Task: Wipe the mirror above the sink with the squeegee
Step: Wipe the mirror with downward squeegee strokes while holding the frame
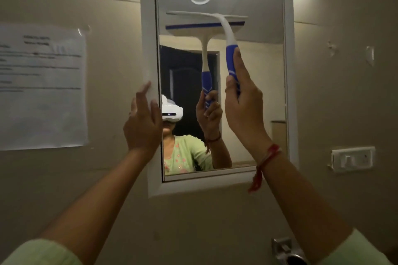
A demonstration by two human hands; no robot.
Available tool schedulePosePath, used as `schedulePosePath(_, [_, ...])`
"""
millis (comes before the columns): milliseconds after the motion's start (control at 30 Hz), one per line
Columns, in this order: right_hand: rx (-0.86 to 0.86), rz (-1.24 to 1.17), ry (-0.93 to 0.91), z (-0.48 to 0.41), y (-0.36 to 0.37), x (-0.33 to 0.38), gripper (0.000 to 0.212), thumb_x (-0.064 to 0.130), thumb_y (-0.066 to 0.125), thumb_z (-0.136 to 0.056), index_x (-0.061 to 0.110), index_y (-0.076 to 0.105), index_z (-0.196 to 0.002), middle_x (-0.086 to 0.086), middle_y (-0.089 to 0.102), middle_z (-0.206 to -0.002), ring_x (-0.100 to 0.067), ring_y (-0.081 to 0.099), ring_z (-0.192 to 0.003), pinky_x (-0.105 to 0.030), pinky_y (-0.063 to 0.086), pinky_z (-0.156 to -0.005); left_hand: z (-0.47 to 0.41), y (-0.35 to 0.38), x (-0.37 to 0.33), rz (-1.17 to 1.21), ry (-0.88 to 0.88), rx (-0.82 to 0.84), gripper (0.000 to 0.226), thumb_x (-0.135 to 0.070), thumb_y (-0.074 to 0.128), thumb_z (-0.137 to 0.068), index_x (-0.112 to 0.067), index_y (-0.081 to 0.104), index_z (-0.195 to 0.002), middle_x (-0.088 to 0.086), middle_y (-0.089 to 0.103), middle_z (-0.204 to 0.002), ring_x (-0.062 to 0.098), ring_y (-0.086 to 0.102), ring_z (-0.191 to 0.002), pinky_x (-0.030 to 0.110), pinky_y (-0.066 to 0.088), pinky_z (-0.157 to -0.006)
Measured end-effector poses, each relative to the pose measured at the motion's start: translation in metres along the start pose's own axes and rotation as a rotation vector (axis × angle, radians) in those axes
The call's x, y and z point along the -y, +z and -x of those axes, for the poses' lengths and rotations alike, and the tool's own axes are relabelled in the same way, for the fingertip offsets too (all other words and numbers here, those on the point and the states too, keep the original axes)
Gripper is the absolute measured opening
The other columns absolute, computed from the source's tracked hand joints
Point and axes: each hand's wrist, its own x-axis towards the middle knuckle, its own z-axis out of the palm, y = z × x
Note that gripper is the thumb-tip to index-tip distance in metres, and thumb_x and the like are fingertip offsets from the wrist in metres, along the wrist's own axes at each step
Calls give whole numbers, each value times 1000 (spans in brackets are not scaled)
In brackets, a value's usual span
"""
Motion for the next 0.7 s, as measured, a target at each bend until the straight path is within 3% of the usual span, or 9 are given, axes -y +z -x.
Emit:
schedulePosePath(100, [-33, -2, 24, -24, 13, 0, 48, 17, 40, -98, 18, 24, -143, -15, 62, -111, 1, 51, -70, -1, 42, -68, 0, 0, -1, 3, -2, 3, 36, -20, 39, -98, -16, 36, -135, 16, 57, -118, 14, 50, -65, 11, 25, -49])
schedulePosePath(233, [-91, 14, 7, -51, 23, 1, 49, 19, 40, -98, 17, 23, -144, -10, 63, -100, -2, 51, -69, -4, 43, -66, -1, -1, 0, 13, -5, 4, 37, -22, 39, -97, -16, 37, -134, 15, 58, -115, 11, 49, -66, 9, 24, -49])
schedulePosePath(433, [-77, 11, 20, -63, 35, 19, 49, 19, 41, -98, 18, 23, -144, -6, 63, -98, -16, 61, -78, -29, 56, -75, 0, -1, -1, 8, -17, -5, 36, -20, 41, -96, -15, 40, -132, 14, 61, -110, 5, 45, -66, 5, 21, -51])
schedulePosePath(600, [-77, 24, 12, -58, 40, 23, 50, 20, 42, -97, 20, 25, -144, -2, 64, -103, -12, 64, -81, -24, 56, -76, 0, -1, -3, 40, -13, -5, 36, -21, 40, -96, -14, 40, -132, 14, 62, -105, -1, 40, -56, 5, 23, -49])
schedulePosePath(700, [-92, 54, 3, -58, 43, 22, 51, 20, 43, -96, 19, 25, -144, 3, 63, -98, -7, 61, -78, -11, 50, -72, 0, -1, -3, 43, -16, -5, 36, -22, 40, -96, -14, 40, -132, 14, 63, -105, -6, 35, -51, 4, 21, -48])
